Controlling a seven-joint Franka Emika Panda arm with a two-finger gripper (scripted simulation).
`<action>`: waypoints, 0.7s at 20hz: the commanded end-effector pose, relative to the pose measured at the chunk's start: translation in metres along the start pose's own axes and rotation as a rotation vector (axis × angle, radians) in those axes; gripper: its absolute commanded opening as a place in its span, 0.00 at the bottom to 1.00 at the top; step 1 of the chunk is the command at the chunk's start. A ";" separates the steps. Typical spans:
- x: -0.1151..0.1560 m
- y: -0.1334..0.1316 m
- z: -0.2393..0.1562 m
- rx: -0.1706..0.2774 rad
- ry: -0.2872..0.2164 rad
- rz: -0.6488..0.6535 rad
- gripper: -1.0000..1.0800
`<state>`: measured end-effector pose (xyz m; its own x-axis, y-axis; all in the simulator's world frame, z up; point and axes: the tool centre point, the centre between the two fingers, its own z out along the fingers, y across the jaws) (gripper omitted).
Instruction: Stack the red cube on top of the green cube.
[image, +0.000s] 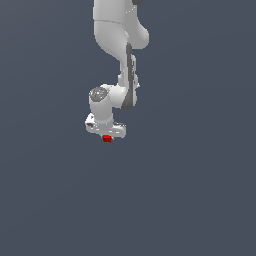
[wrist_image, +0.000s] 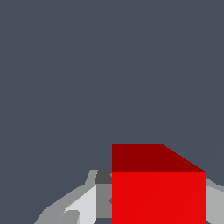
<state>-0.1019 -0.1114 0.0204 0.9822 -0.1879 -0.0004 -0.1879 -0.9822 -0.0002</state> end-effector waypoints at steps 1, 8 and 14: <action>0.000 0.000 0.000 0.000 0.000 0.000 0.00; 0.000 0.000 -0.001 0.000 0.000 0.000 0.00; 0.000 0.000 -0.016 0.000 0.000 0.000 0.00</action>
<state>-0.1026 -0.1112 0.0312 0.9822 -0.1880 -0.0014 -0.1880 -0.9822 -0.0001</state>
